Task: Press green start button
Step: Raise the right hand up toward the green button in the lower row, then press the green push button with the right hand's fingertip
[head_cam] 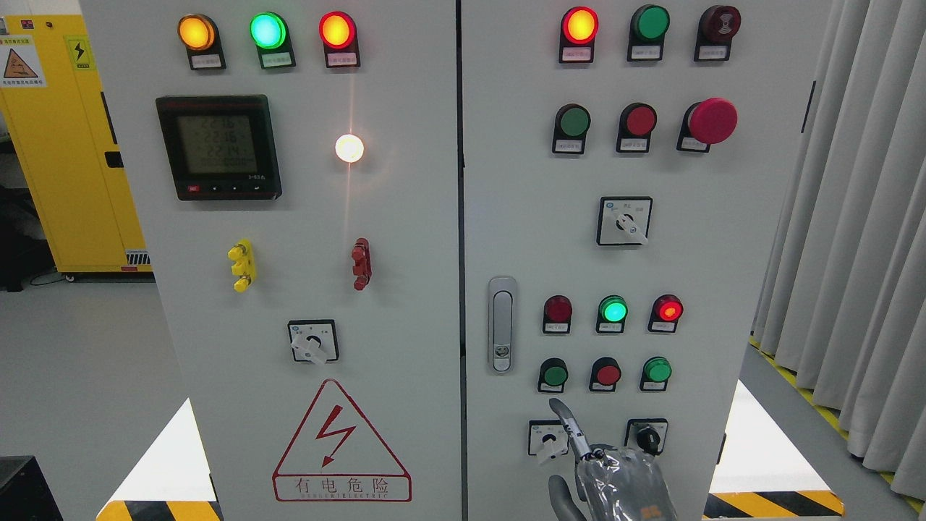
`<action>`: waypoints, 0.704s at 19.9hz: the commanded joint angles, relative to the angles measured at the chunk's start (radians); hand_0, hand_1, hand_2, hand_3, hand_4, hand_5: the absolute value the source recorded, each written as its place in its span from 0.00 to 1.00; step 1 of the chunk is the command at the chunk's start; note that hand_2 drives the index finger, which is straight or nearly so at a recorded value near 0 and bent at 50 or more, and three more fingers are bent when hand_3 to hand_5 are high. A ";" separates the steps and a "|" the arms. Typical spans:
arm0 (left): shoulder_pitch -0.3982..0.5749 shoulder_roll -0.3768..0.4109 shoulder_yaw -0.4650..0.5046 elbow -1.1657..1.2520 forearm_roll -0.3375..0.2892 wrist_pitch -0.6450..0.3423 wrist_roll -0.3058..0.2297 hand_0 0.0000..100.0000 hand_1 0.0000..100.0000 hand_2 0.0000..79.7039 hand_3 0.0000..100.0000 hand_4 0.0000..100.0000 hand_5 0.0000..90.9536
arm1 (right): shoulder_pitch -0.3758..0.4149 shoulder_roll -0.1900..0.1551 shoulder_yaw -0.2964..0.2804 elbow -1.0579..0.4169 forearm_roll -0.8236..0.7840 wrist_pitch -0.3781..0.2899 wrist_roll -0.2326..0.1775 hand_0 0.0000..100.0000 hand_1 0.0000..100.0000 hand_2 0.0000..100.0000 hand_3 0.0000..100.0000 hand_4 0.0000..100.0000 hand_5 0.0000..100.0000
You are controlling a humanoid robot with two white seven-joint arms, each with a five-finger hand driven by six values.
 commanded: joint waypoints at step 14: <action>0.000 0.000 0.000 0.000 0.000 0.000 -0.001 0.12 0.56 0.00 0.00 0.00 0.00 | -0.063 0.001 -0.029 0.061 0.000 0.001 0.012 0.66 0.93 0.00 0.97 0.96 1.00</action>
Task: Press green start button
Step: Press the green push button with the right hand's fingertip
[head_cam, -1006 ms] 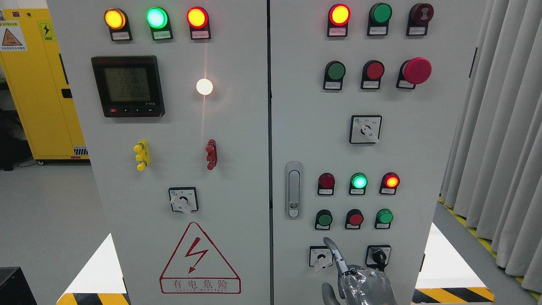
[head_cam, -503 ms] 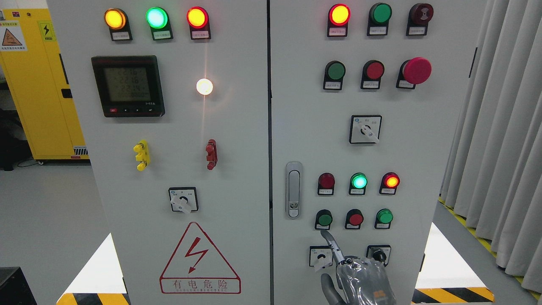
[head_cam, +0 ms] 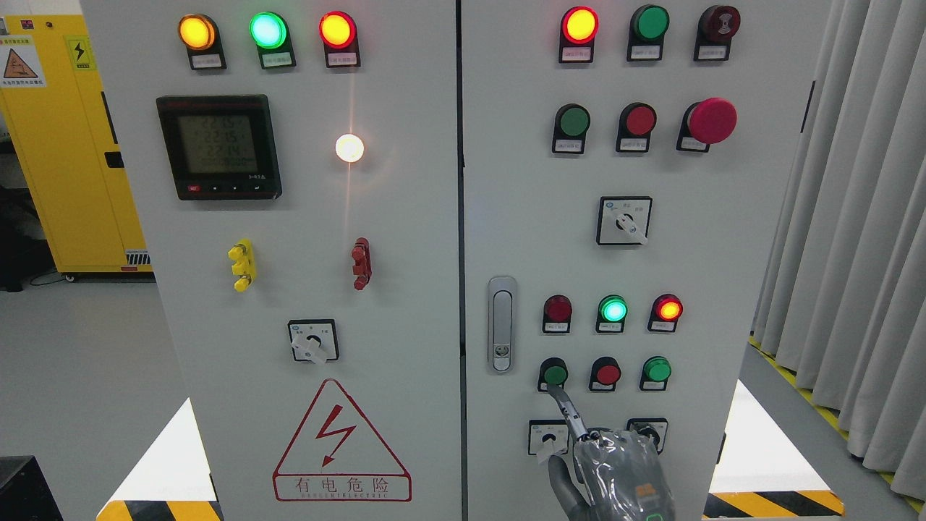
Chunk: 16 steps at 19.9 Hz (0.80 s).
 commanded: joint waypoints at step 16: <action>0.000 0.000 0.000 0.000 0.000 0.000 -0.001 0.12 0.56 0.00 0.00 0.00 0.00 | -0.034 0.000 -0.039 0.012 -0.011 -0.002 0.037 0.68 0.93 0.00 0.97 0.96 1.00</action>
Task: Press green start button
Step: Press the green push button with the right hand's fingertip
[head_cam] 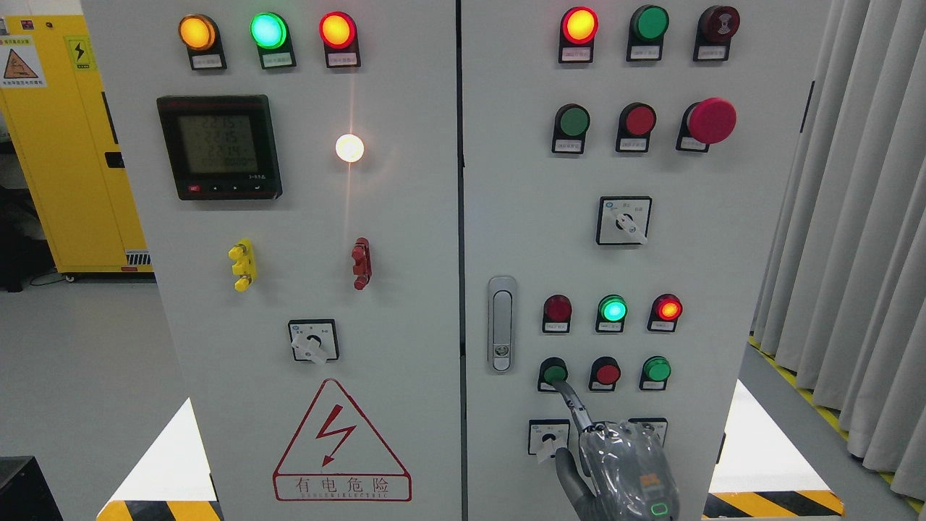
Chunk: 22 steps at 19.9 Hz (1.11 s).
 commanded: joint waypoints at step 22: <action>0.000 0.000 0.000 0.000 0.000 0.000 -0.001 0.12 0.56 0.00 0.00 0.00 0.00 | -0.009 0.004 -0.014 0.021 -0.003 0.000 0.005 0.69 0.93 0.00 0.97 0.96 1.00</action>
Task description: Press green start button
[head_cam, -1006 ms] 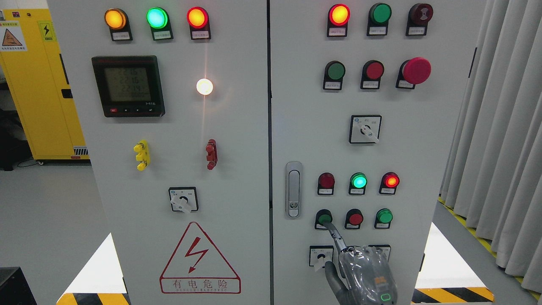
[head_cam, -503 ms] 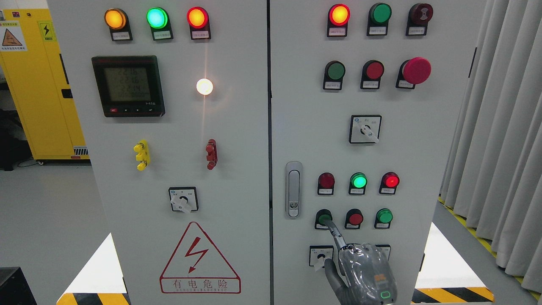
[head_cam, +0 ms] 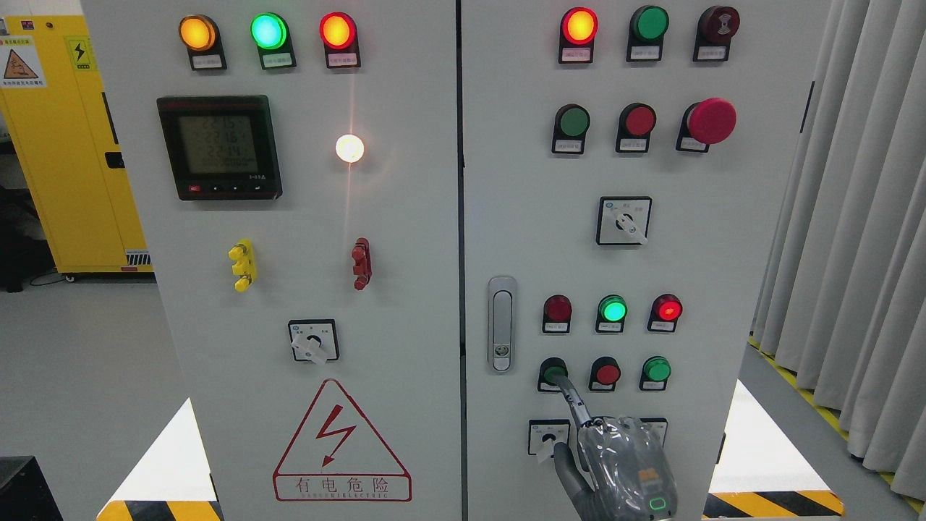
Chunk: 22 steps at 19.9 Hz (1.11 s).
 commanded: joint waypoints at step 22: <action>0.000 0.000 0.000 0.000 0.000 0.000 -0.001 0.12 0.56 0.00 0.00 0.00 0.00 | 0.000 0.004 -0.007 -0.015 -0.020 0.000 -0.003 0.69 0.92 0.00 0.97 0.96 1.00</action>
